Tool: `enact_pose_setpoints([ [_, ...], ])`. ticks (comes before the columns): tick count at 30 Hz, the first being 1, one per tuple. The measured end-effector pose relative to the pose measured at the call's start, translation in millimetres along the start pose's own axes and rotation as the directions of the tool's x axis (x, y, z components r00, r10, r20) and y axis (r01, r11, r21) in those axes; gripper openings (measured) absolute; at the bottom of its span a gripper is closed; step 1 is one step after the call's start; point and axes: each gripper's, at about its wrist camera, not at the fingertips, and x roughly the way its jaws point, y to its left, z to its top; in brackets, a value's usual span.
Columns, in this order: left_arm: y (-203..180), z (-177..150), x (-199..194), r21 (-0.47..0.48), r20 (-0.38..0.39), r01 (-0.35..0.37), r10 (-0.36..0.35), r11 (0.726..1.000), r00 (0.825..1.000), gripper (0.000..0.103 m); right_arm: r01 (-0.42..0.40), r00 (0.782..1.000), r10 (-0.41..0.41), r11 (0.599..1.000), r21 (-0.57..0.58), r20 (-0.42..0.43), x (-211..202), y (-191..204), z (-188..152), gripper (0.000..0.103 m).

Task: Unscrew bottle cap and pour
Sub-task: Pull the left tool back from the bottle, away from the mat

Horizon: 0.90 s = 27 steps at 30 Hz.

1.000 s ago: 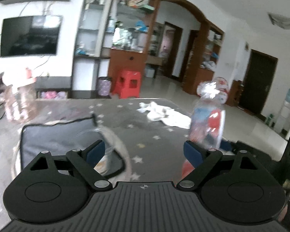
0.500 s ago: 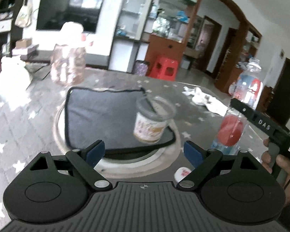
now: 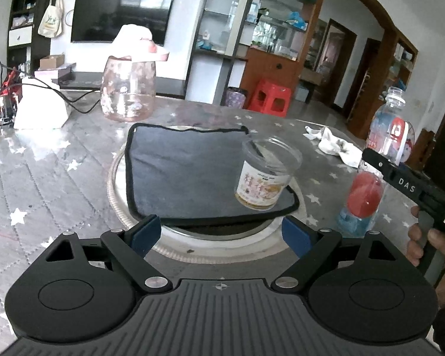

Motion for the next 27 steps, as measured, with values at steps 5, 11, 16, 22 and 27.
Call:
enact_pose_setpoints([
  [5, 1.4, -2.9, 0.3, -0.003, -0.01, -0.001, 0.001, 1.0, 1.0, 0.089, 0.001, 1.0, -0.001, 1.0, -0.016, -0.012, -3.9, 6.5, -0.5, 0.063],
  [11, 0.1, -5.5, 1.9, -0.003, -0.03, -0.002, 0.001, 1.0, 1.0, 0.089, 0.001, 1.0, -0.002, 0.999, -0.036, -0.026, -8.7, 14.3, -1.0, 0.063],
  [16, 0.6, -8.2, 7.1, -0.007, -0.072, -0.024, 0.024, 1.0, 0.997, 0.089, 0.001, 0.999, -0.003, 0.999, -0.053, -0.038, -12.6, 20.9, -1.5, 0.063],
  [22, 2.6, -13.4, 13.6, 0.014, -0.116, -0.081, 0.082, 0.997, 0.99, 0.089, 0.001, 0.999, -0.005, 0.997, -0.072, -0.052, -17.3, 28.7, -2.1, 0.063],
  [27, 6.0, -15.9, 17.8, 0.022, -0.137, -0.115, 0.117, 0.993, 0.984, 0.089, -0.005, 0.998, 0.0, 0.997, -0.078, -0.067, -17.4, 31.3, -3.7, 0.065],
])
